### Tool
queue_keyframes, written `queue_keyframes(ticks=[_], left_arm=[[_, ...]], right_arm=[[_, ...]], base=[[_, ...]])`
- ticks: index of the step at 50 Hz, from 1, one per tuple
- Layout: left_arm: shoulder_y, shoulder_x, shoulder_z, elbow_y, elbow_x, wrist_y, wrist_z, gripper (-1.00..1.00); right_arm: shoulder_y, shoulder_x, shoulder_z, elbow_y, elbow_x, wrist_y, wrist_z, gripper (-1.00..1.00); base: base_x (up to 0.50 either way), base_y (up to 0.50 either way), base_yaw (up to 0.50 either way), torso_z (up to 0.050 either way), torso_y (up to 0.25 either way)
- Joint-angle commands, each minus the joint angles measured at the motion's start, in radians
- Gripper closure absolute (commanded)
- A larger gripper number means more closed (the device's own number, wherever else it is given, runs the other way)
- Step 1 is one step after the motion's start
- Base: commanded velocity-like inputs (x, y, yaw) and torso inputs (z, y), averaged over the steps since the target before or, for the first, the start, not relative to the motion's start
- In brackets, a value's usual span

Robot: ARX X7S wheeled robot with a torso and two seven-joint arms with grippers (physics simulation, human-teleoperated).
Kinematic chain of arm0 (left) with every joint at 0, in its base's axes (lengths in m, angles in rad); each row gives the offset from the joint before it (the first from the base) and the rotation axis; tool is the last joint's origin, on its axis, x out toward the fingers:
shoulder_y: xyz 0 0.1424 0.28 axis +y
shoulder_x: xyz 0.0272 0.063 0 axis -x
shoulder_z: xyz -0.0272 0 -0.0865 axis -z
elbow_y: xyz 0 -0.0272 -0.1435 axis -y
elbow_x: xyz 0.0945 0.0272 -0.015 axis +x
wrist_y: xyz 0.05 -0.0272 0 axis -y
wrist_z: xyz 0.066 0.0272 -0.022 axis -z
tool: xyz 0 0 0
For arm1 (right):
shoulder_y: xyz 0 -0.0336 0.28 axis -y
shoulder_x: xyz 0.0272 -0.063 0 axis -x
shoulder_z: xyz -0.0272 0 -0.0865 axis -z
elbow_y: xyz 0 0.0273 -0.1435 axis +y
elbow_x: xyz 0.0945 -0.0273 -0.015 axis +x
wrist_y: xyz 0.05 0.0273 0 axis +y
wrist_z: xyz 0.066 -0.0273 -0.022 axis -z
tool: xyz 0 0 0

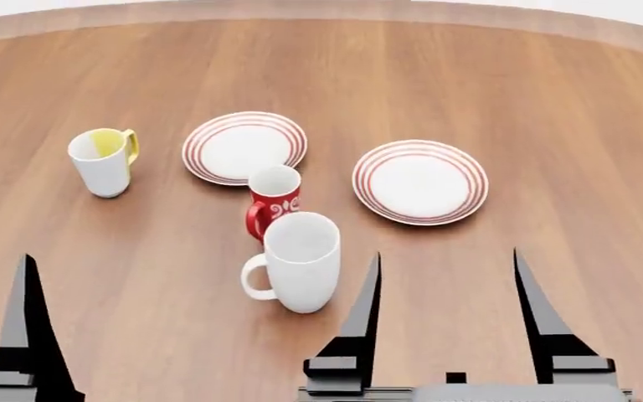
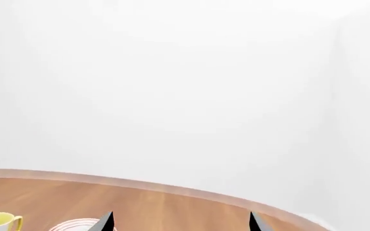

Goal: Put the white mug on the left plate.

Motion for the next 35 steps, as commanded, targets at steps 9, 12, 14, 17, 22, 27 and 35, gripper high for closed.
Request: queue_keyframes(ticks=[9, 12, 14, 17, 22, 27, 35], left_arm=[[-0.005, -0.024, 0.012, 0.045, -0.025, -0.027, -0.030, -1.00], [-0.004, -0.027, 0.014, 0.042, -0.027, -0.022, -0.032, -1.00], [-0.005, -0.029, 0.015, 0.042, -0.029, -0.022, -0.033, -1.00], [-0.007, -0.033, 0.015, 0.048, -0.034, -0.027, -0.037, -1.00], [-0.004, -0.039, 0.017, 0.052, -0.039, -0.026, -0.042, -1.00], [-0.001, -0.043, 0.021, 0.052, -0.041, -0.022, -0.044, -1.00], [0.002, -0.051, 0.027, 0.052, -0.045, -0.016, -0.050, -1.00]], right_arm=[[0.017, 0.016, -0.012, -0.037, 0.011, 0.032, 0.026, -1.00], [0.018, 0.016, -0.012, -0.037, 0.016, 0.034, 0.030, -1.00], [0.019, 0.018, -0.014, -0.036, 0.019, 0.034, 0.031, -1.00], [0.020, 0.021, -0.016, -0.040, 0.022, 0.038, 0.034, -1.00], [0.018, 0.025, -0.017, -0.040, 0.028, 0.036, 0.039, -1.00], [0.021, 0.029, -0.021, -0.045, 0.031, 0.043, 0.043, -1.00], [0.024, 0.035, -0.025, -0.045, 0.038, 0.045, 0.051, -1.00]], base=[[0.50, 0.00, 0.00, 0.000, 0.000], [0.50, 0.00, 0.00, 0.000, 0.000], [0.50, 0.00, 0.00, 0.000, 0.000], [0.50, 0.00, 0.00, 0.000, 0.000], [0.50, 0.00, 0.00, 0.000, 0.000], [0.50, 0.00, 0.00, 0.000, 0.000], [0.50, 0.00, 0.00, 0.000, 0.002]])
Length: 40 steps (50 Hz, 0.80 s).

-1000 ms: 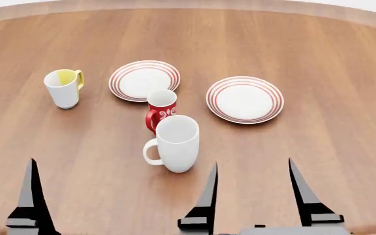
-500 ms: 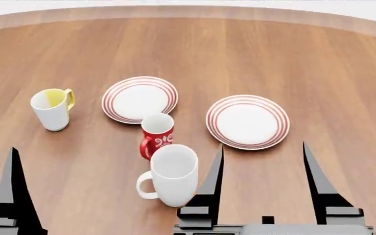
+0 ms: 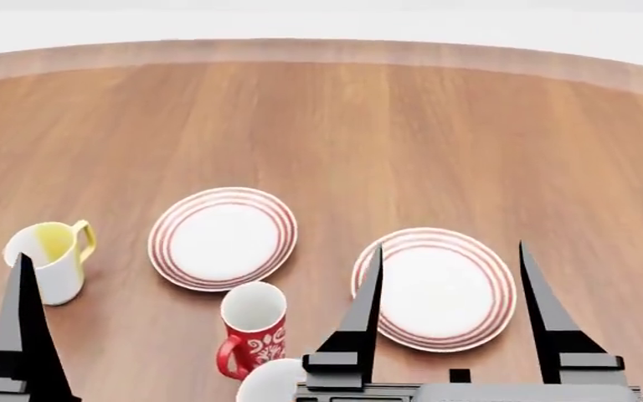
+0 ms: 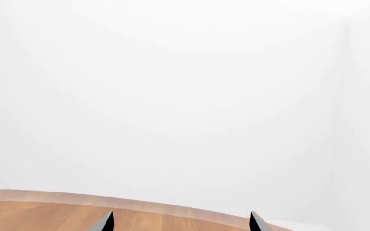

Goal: Put the white mug on the left plate.

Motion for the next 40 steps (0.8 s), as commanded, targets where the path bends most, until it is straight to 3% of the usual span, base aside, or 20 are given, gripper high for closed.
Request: queue_keyframes(ticks=[1, 30, 35, 40], left_arm=[[0.004, -0.012, 0.008, 0.004, -0.007, 0.003, -0.009, -1.00], [0.001, -0.035, 0.027, 0.006, -0.027, 0.000, -0.034, -1.00], [-0.001, -0.038, 0.026, 0.008, -0.035, -0.004, -0.038, -1.00], [-0.003, -0.042, 0.027, 0.004, -0.037, -0.002, -0.042, -1.00]], right_arm=[[0.002, 0.009, -0.004, -0.004, 0.011, 0.005, 0.011, -1.00], [0.001, 0.020, 0.007, -0.010, 0.054, -0.016, 0.038, -1.00], [0.010, 0.040, -0.026, -0.011, 0.021, 0.020, 0.039, -1.00], [0.016, 0.044, -0.042, -0.008, 0.009, 0.019, 0.048, -1.00]], base=[[0.50, 0.00, 0.00, 0.000, 0.000], [0.50, 0.00, 0.00, 0.000, 0.001], [0.03, 0.00, 0.00, 0.000, 0.000], [0.00, 0.50, 0.00, 0.000, 0.000]])
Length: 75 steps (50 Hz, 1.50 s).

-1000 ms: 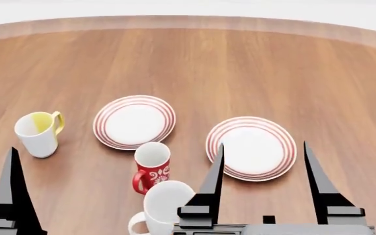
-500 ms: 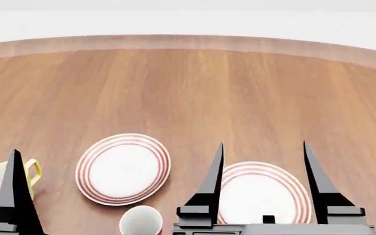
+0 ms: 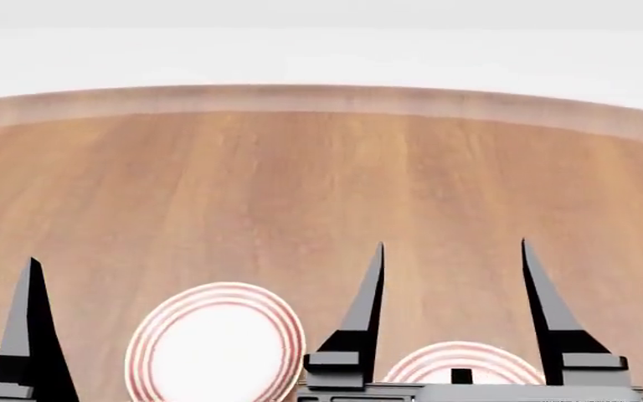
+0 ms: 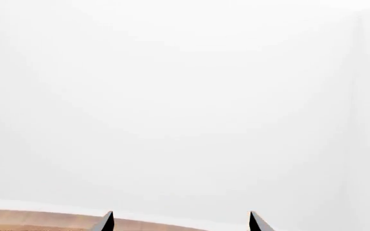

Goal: Put the white mug on the left plate.

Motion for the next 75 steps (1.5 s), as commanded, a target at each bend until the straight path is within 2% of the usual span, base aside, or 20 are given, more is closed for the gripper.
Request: queue_keyframes(ticks=[1, 31, 32, 41, 58, 60, 75], left_arm=[[-0.004, -0.010, 0.000, -0.001, -0.009, -0.003, -0.010, -1.00], [0.003, -0.031, 0.015, -0.007, -0.018, 0.014, -0.032, -1.00], [0.001, -0.031, 0.013, -0.009, -0.021, 0.013, -0.032, -1.00], [0.000, -0.037, 0.017, -0.014, -0.025, 0.016, -0.036, -1.00], [-0.004, -0.048, 0.025, -0.012, -0.032, 0.012, -0.050, -1.00], [-0.001, -0.049, 0.029, -0.018, -0.030, 0.019, -0.049, -1.00], [-0.002, -0.058, 0.031, -0.016, -0.038, 0.021, -0.059, -1.00]], right_arm=[[0.010, 0.015, -0.033, -0.003, -0.021, 0.021, 0.011, -1.00], [0.005, 0.029, -0.031, 0.007, 0.007, -0.005, 0.031, -1.00], [-0.007, 0.017, -0.005, 0.012, 0.036, -0.057, 0.036, -1.00], [0.012, 0.037, -0.046, 0.008, -0.009, 0.000, 0.044, -1.00], [0.007, 0.052, -0.055, 0.004, -0.028, -0.010, 0.077, -1.00], [-0.014, 0.050, -0.034, 0.003, 0.010, -0.084, 0.076, -1.00], [-0.008, 0.060, -0.040, -0.001, 0.024, -0.075, 0.088, -1.00]], base=[[0.00, 0.50, 0.00, 0.000, 0.000], [0.00, 0.50, 0.00, 0.000, 0.000], [0.00, 0.00, 0.00, 0.000, 0.000], [0.00, 0.00, 0.00, 0.000, 0.000], [0.00, 0.00, 0.00, 0.000, 0.000], [0.00, 0.00, -0.50, 0.000, 0.000], [0.00, 0.00, -0.50, 0.000, 0.000]])
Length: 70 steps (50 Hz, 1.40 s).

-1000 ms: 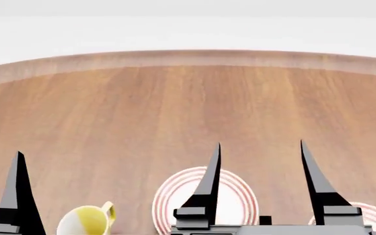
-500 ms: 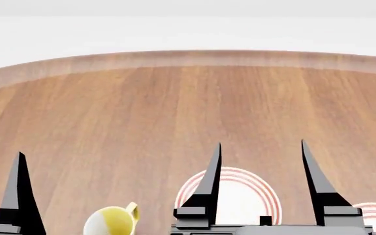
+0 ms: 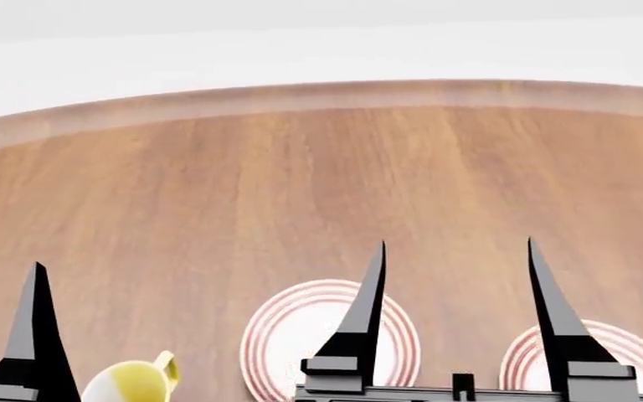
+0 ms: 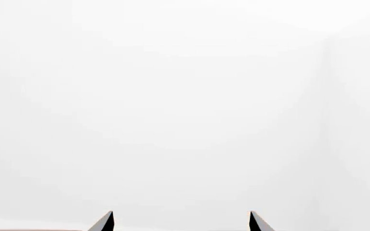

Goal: Put the white mug on the left plate.

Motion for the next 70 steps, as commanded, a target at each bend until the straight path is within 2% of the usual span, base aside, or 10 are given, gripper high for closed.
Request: queue_keyframes(ticks=[1, 27, 33, 45, 56, 57, 61, 63, 66, 70], left_arm=[[-0.001, -0.007, 0.004, 0.000, -0.005, 0.002, -0.007, -1.00], [-0.001, -0.022, 0.023, -0.006, -0.011, 0.009, -0.017, -1.00], [-0.001, -0.023, 0.020, -0.008, -0.042, -0.005, -0.014, -1.00], [0.063, -0.063, 0.094, 0.004, -0.173, -0.014, 0.100, -1.00], [0.103, -0.118, 0.234, -0.144, 0.002, 0.139, 0.211, -1.00], [0.085, -0.130, 0.225, -0.101, -0.027, 0.076, 0.206, -1.00], [0.104, -0.161, 0.251, -0.147, -0.017, 0.118, 0.256, -1.00], [0.130, -0.161, 0.258, -0.224, -0.024, 0.191, 0.290, -1.00], [0.120, -0.177, 0.238, -0.203, -0.056, 0.151, 0.288, -1.00], [0.135, -0.186, 0.253, -0.238, -0.040, 0.178, 0.305, -1.00]], right_arm=[[-0.002, 0.007, 0.000, -0.003, 0.013, -0.012, 0.012, -1.00], [0.005, 0.025, -0.012, -0.003, 0.020, 0.002, 0.036, -1.00], [0.013, 0.027, -0.016, -0.006, 0.013, 0.037, 0.042, -1.00], [0.017, 0.028, -0.014, -0.001, 0.030, 0.063, 0.039, -1.00], [0.017, 0.034, -0.012, -0.014, 0.034, 0.078, 0.046, -1.00], [0.018, 0.034, -0.013, -0.015, 0.035, 0.079, 0.046, -1.00], [0.020, 0.033, -0.024, -0.006, 0.035, 0.077, 0.046, -1.00], [0.022, 0.032, -0.026, -0.007, 0.036, 0.081, 0.046, -1.00], [0.023, 0.034, -0.026, -0.013, 0.038, 0.087, 0.046, -1.00], [0.023, 0.036, -0.026, -0.017, 0.039, 0.091, 0.049, -1.00]], base=[[0.00, 0.00, -0.50, 0.000, 0.000], [0.00, 0.00, -0.50, 0.000, 0.000], [0.00, 0.00, -0.12, 0.000, 0.000], [0.00, 0.00, 0.00, 0.000, 0.000], [0.00, 0.00, 0.00, 0.000, 0.000], [0.00, 0.00, 0.00, 0.000, 0.000], [0.00, 0.00, 0.00, 0.000, 0.000], [0.00, 0.00, 0.00, 0.000, 0.000], [0.00, 0.00, 0.00, 0.000, 0.000], [0.00, 0.00, 0.00, 0.000, 0.000]])
